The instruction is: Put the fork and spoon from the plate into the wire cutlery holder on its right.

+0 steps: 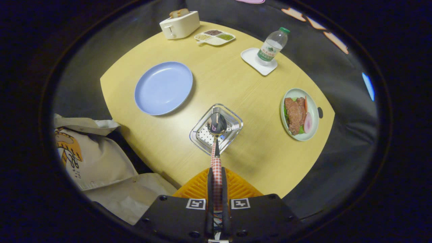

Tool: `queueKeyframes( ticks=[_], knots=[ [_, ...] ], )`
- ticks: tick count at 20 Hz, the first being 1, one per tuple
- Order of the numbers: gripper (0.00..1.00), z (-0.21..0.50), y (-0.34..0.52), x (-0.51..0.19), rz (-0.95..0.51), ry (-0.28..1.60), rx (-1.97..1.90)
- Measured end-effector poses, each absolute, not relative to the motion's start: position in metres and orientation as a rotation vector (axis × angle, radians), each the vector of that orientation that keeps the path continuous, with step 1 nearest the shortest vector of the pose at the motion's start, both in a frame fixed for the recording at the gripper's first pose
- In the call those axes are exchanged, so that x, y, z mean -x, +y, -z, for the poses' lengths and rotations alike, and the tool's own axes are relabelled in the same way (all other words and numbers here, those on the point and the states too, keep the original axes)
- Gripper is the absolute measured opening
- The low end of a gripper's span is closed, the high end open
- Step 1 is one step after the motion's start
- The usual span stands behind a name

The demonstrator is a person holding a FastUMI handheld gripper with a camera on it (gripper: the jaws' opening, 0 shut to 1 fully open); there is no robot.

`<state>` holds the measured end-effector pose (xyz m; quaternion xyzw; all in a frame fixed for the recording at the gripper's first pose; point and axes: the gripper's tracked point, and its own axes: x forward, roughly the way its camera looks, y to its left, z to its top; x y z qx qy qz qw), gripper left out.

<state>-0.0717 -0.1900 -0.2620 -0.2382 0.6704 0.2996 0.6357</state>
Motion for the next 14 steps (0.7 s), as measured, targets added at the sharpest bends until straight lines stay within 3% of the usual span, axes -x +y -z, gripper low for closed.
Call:
queueKeyframes(
  ticks=[5, 14],
  knots=[
    [0.14, 0.262, -0.187, 0.069, -0.682, 1.62, 0.541],
    [0.21, 0.256, -0.177, 0.057, -0.649, 1.591, 0.526]
  ],
)
